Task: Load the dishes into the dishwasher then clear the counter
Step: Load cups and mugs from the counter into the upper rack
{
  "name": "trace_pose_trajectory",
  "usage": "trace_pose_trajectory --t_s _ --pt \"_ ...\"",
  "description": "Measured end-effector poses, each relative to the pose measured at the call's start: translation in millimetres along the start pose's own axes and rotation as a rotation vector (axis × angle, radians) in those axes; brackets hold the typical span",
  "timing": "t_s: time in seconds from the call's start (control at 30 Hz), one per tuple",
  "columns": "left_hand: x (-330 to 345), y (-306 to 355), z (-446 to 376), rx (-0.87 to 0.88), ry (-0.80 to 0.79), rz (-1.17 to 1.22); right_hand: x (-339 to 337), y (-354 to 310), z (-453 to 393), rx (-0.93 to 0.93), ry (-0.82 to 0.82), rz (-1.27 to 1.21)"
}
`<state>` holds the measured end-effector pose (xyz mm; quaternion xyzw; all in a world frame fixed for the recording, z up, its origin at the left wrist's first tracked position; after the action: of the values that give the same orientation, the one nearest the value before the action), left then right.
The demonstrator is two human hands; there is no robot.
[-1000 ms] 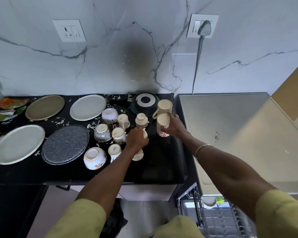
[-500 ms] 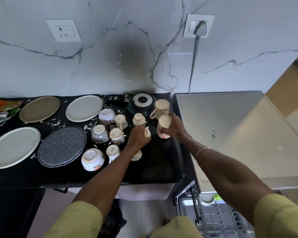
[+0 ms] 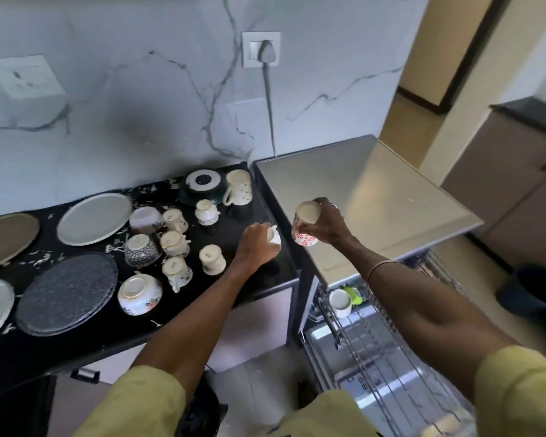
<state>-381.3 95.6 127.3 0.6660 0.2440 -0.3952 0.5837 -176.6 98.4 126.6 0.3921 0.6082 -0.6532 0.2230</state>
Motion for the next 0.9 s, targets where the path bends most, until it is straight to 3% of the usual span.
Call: trace_pose_trajectory --t_s 0.17,0.47,0.7,0.9 --pt "41.4 58.8 31.6 0.111 -0.088 0.009 -55.6 72.6 59.6 0.105 0.111 0.041" --pt "103.1 136.9 62.5 0.201 -0.187 0.025 -109.4 165.8 119.1 0.207 0.096 0.054" --pt "171.9 191.8 93.3 0.105 -0.16 0.02 -145.9 240.3 169.1 0.171 0.04 0.048" --pt "213.1 215.6 127.6 -0.018 -0.096 0.073 -145.5 291.9 199.6 0.143 -0.122 0.063"
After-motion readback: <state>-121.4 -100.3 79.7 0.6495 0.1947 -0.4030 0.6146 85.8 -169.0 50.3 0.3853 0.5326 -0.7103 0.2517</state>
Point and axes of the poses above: each hand's wrist, its own z-axis away from the middle knuckle, its own x-axis out of the palm, y = z × x, the point moved 6 cm from there along -z, towards the middle knuckle, and after that the axes turned 4 degrees about z, right-handed, at the moved point
